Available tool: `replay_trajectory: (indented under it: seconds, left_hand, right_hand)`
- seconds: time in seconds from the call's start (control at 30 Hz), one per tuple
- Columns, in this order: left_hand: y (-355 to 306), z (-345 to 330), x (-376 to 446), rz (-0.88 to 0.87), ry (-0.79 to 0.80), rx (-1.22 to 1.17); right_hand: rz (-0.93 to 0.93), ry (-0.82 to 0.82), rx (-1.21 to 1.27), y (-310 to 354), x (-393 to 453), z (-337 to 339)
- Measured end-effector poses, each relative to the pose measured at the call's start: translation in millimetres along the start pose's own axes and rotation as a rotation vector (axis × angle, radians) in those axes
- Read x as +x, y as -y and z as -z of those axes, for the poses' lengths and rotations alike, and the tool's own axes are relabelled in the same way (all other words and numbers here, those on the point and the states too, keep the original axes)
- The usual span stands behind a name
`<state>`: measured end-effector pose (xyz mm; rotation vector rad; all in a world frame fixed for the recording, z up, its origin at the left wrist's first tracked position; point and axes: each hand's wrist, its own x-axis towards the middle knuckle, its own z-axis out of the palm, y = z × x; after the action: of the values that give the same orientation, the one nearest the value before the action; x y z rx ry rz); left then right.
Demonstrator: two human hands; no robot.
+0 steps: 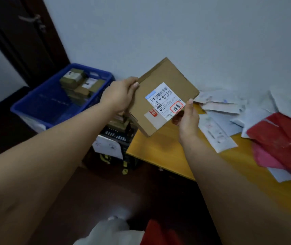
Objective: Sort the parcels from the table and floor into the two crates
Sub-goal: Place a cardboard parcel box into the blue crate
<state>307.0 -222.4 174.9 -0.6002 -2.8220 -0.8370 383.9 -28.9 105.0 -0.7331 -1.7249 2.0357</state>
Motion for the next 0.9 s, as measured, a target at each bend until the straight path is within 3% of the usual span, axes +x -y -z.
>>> replay_trajectory:
  seconds: [0.23, 0.5, 0.7, 0.9]
  left_hand:
    - [145, 41, -15, 0.418, 0.019, 0.018]
    - [239, 40, -18, 0.522, 0.310, 0.030]
    - [298, 42, 35, 0.577, 0.457, 0.146]
    - [370, 52, 107, 0.645, 0.505, 0.145]
  right_hand:
    - [-0.058, 0.224, -0.240, -55, -27, -173]
    - [-0.073, 0.214, -0.704, -97, -14, -275]
    - [-0.204, 0.267, -0.729, -125, 23, -359]
    - [-0.209, 0.299, -0.808, -135, 82, -453]
